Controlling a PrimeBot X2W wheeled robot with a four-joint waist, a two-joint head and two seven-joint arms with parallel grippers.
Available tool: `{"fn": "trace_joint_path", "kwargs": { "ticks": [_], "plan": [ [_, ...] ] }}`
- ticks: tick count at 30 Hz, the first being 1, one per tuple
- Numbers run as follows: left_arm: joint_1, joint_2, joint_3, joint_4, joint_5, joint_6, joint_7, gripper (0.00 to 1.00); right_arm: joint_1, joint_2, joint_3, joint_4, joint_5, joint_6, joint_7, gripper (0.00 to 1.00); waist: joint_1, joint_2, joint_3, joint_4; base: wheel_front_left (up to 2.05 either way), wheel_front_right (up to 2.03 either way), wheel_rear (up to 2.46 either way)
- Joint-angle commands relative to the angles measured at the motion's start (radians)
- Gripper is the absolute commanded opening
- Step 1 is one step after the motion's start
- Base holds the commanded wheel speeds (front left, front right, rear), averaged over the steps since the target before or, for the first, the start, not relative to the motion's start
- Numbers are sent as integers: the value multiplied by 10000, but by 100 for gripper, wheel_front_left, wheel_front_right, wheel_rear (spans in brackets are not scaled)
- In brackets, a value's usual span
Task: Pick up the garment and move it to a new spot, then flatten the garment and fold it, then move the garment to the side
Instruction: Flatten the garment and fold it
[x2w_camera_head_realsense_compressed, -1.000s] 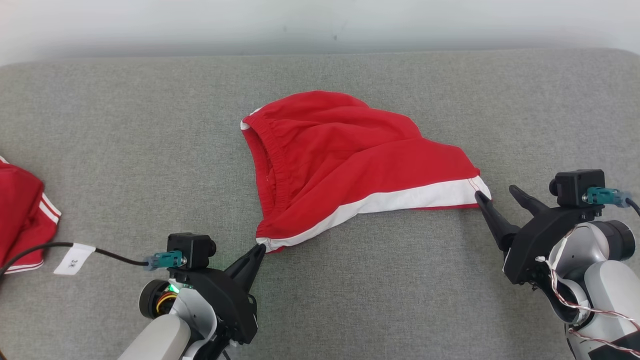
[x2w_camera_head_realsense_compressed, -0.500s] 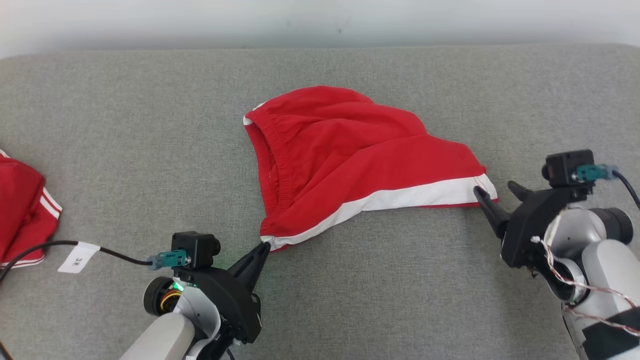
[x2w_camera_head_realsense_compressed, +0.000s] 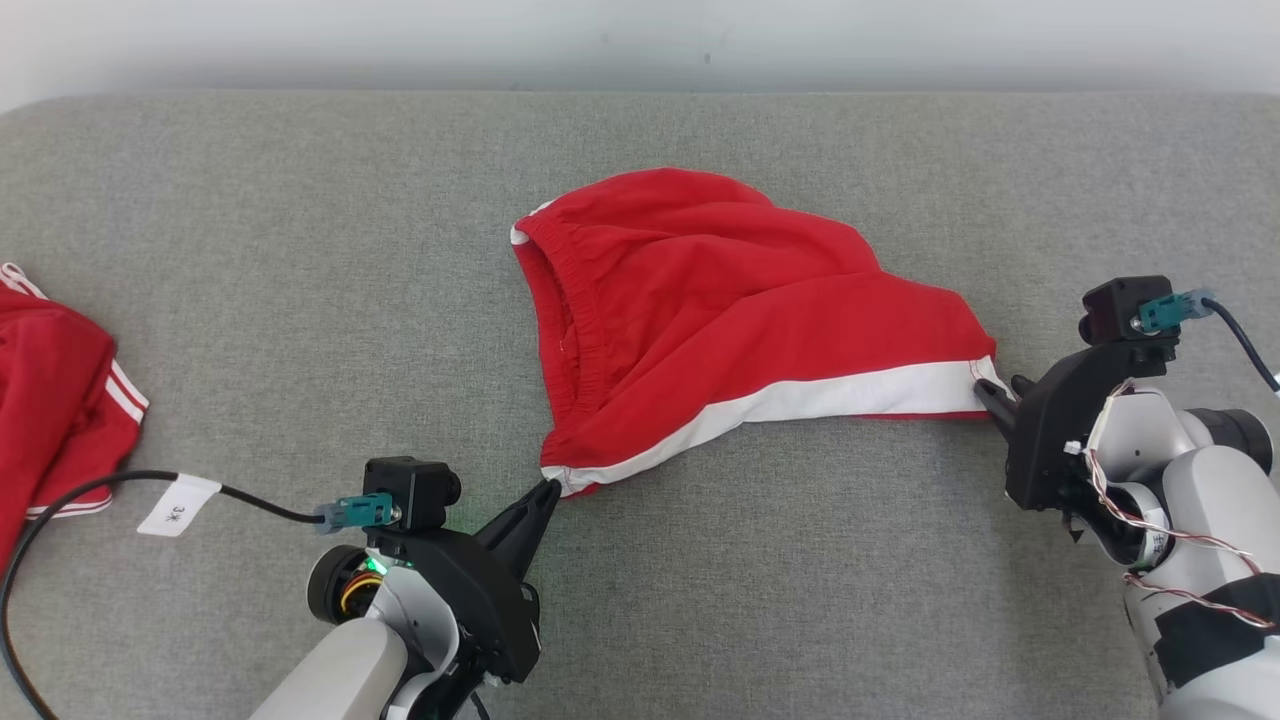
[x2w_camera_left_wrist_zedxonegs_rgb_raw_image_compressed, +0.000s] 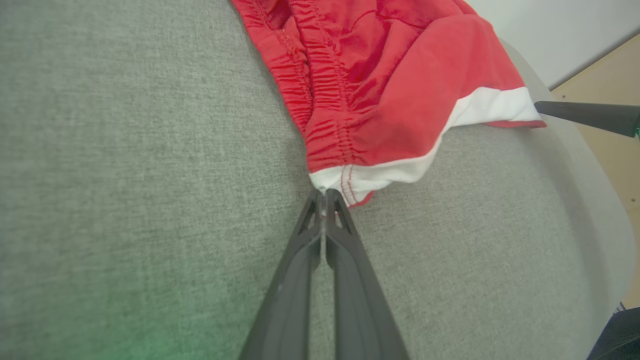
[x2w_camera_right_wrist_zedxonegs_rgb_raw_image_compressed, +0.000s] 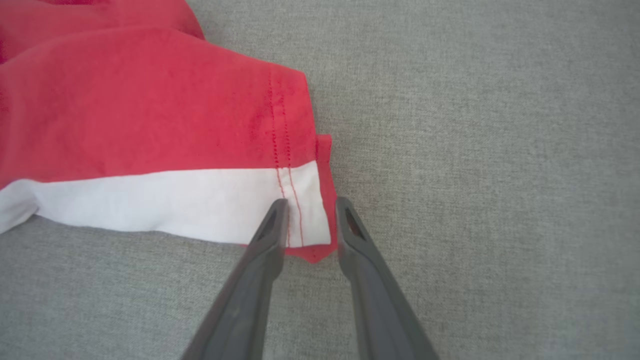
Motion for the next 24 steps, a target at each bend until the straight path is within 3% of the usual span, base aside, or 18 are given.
{"fn": "trace_joint_path", "kwargs": {
  "ticks": [1,3,8,21,23,24],
  "plan": [
    [-92,18,-42,22,-69,-72,-27,0,-11,110,-19,-52,-73,28,-8,50,0,0,-14,2,0,0,0],
    [-75,34,-54,27,-92,-52,-37,0,30,148,-101,-96,-162,28,26,56,0,0,-33,-5,0,0,0],
    [-73,68,-82,40,-143,-54,-58,0,125,236,-152,-135,-126,29,165,47,0,0,-36,-29,0,0,0],
    [-175,32,-144,72,-188,-56,-66,0,97,433,-388,-72,-316,29,473,46,0,0,167,63,0,0,0],
    [-183,20,-155,80,-210,-58,-57,0,110,481,-363,-70,-252,29,512,38,0,0,174,77,0,0,0],
    [-183,15,-160,83,-231,-59,-55,0,125,497,-334,-92,-219,29,507,18,0,0,173,79,0,0,0]
  ]
}}
